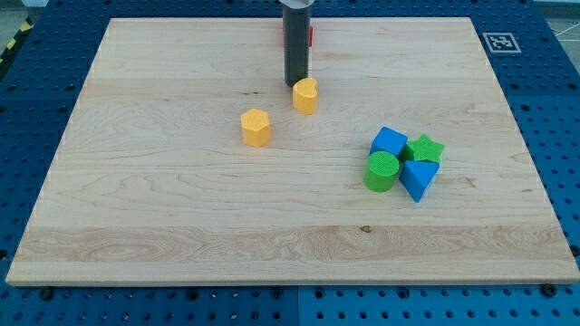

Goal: Push your arm closer to the yellow hexagon

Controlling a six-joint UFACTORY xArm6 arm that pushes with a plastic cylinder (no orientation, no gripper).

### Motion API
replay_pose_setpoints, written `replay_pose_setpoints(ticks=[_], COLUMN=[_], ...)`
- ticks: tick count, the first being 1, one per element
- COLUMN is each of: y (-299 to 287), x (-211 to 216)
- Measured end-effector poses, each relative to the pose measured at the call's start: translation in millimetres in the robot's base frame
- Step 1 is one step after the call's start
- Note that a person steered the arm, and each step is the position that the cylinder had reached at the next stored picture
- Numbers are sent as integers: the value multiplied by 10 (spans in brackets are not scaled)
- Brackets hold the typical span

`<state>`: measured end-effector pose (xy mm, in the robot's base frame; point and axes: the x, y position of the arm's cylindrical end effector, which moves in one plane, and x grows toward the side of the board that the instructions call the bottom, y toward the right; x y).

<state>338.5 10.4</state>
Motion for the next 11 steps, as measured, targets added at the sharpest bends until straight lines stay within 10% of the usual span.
replay_pose_setpoints(ticks=[4,7,11], y=[-23,-1805,-1075], x=[224,251,821])
